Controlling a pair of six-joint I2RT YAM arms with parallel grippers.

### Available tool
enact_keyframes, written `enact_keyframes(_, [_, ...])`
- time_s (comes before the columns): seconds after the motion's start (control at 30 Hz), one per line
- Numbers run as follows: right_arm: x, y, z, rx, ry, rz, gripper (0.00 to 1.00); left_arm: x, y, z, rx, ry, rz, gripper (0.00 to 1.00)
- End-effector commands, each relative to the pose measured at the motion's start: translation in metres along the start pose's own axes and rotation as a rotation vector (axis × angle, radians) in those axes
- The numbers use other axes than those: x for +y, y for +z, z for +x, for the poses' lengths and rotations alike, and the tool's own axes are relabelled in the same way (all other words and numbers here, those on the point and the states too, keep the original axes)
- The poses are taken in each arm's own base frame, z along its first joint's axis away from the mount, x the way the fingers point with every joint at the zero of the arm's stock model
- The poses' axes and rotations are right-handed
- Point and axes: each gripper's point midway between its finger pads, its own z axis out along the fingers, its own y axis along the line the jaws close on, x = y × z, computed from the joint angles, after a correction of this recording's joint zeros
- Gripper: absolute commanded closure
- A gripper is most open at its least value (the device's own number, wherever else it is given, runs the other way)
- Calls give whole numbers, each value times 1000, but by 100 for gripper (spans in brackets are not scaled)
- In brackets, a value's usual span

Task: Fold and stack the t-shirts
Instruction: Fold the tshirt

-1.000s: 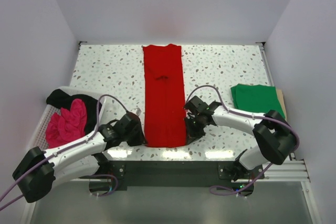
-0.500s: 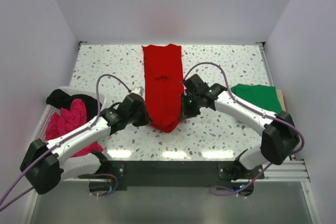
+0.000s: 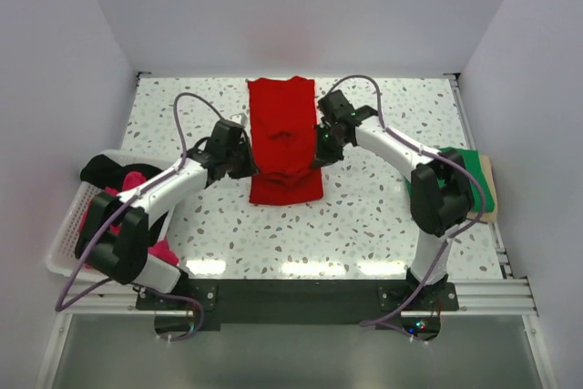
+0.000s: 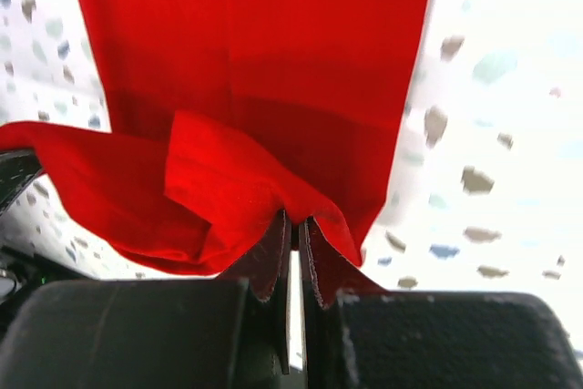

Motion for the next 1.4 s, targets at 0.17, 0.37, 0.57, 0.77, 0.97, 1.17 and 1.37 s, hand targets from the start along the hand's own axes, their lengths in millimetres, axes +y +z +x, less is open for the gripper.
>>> enact_keyframes(0.17, [-8,14,-56,-68,-1,24,100,0,29,-78,-110,51,54,100])
enact_keyframes(0.37, [-14,29,-85,-92,23,29,100,20,54,-113,-134,28,43,100])
enact_keyframes(0.57, [-19,43,-106,-105,44,37,100,28,78,-131,-121,20,80,100])
enact_keyframes(0.77, [-23,47,-124,-132,77,36,94,30,90,-154,-160,51,108,57])
enact_keyframes(0.97, [-23,29,-142,-191,84,25,47,36,84,-169,-183,71,93,31])
enact_keyframes(1.17, [-20,4,-138,-227,62,-3,35,43,68,-142,-132,82,78,30])
enact_keyframes(1.37, [-17,2,-98,-148,69,-54,36,54,58,-85,-36,42,94,32])
